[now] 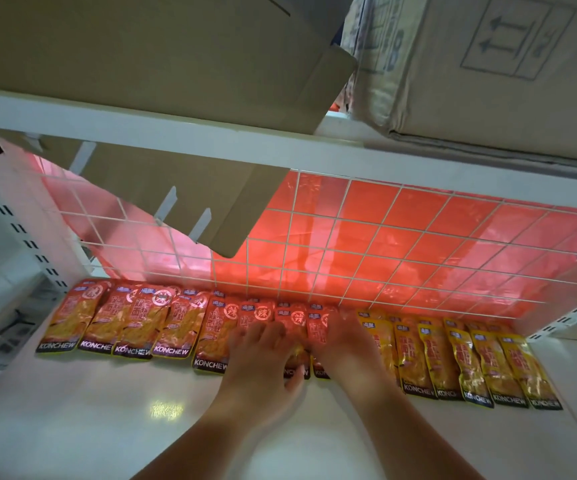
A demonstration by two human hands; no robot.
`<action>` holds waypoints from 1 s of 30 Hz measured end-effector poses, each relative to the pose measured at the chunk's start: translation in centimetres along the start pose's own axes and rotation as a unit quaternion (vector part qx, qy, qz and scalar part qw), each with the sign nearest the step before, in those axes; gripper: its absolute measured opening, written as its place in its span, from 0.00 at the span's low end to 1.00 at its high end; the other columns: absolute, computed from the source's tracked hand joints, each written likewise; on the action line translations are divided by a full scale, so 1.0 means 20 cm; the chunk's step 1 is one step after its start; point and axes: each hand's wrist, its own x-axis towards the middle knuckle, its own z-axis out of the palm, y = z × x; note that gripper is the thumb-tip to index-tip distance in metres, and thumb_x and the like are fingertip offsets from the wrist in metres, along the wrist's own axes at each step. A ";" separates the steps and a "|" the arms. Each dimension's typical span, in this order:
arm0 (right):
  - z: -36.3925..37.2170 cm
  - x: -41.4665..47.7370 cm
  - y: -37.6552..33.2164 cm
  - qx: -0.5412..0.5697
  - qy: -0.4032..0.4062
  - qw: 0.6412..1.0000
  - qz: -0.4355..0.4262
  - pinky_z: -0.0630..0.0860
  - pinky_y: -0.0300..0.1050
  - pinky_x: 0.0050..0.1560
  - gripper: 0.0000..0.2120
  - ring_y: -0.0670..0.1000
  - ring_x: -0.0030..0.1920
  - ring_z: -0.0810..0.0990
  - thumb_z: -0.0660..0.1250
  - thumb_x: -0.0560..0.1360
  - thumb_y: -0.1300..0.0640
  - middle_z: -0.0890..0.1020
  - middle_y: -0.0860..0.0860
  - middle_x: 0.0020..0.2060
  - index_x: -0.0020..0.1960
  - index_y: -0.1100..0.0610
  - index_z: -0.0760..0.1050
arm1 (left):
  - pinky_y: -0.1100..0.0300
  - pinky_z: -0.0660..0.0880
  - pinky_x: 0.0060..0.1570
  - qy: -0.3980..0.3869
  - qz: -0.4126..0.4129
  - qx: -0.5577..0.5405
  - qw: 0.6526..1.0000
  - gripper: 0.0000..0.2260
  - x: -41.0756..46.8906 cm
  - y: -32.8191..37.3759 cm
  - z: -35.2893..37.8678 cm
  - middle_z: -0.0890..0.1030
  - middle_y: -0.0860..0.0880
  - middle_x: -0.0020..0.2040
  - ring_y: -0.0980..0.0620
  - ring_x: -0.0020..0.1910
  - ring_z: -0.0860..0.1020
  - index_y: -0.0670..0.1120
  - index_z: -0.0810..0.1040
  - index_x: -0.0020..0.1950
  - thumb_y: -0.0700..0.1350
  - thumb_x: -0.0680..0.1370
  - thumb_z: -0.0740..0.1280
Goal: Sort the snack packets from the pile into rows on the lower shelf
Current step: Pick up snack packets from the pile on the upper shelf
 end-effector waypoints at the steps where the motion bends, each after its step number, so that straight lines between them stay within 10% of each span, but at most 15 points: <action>1: 0.00 0.00 0.00 0.005 0.004 1.000 -0.001 0.77 0.49 0.54 0.31 0.57 0.61 0.79 0.68 0.73 0.29 0.69 0.51 0.70 0.67 0.49 0.72 | 0.44 0.67 0.57 -0.001 -0.001 -0.001 1.000 0.20 0.00 0.00 0.00 0.77 0.55 0.57 0.46 0.56 0.75 0.56 0.79 0.59 0.59 0.68 0.70; 11: 0.00 -0.01 0.01 0.014 0.017 1.000 -0.005 0.78 0.49 0.58 0.31 0.55 0.62 0.79 0.72 0.73 0.35 0.71 0.50 0.70 0.71 0.48 0.71 | 0.44 0.71 0.54 -0.023 -0.011 -0.023 0.999 0.20 0.00 0.00 -0.02 0.77 0.55 0.58 0.46 0.57 0.75 0.56 0.79 0.61 0.59 0.71 0.69; 16: -0.09 -0.03 0.03 0.036 0.046 0.998 -0.024 0.67 0.42 0.38 0.19 0.51 0.44 0.75 0.73 0.73 0.38 0.77 0.51 0.50 0.50 0.50 0.71 | 0.42 0.73 0.59 -0.040 -0.051 -0.052 0.997 0.18 0.03 -0.01 -0.08 0.79 0.56 0.60 0.47 0.60 0.76 0.58 0.81 0.62 0.59 0.73 0.67; 21: -0.24 -0.08 -0.06 -0.010 0.057 0.996 -0.073 0.68 0.46 0.43 0.17 0.53 0.46 0.76 0.70 0.75 0.37 0.73 0.50 0.47 0.49 0.50 0.71 | 0.48 0.73 0.61 -0.021 -0.052 -0.104 0.993 0.18 0.13 0.03 -0.25 0.82 0.54 0.57 0.47 0.59 0.77 0.54 0.83 0.61 0.57 0.74 0.66; 30: -0.71 -0.44 -0.15 0.192 0.197 0.940 -0.204 0.75 0.38 0.44 0.09 0.41 0.47 0.79 0.66 0.71 0.40 0.78 0.37 0.46 0.48 0.40 0.73 | 0.58 0.74 0.54 0.024 0.046 -0.241 0.969 0.14 0.34 0.23 -0.83 0.83 0.58 0.52 0.55 0.53 0.80 0.53 0.84 0.59 0.54 0.75 0.67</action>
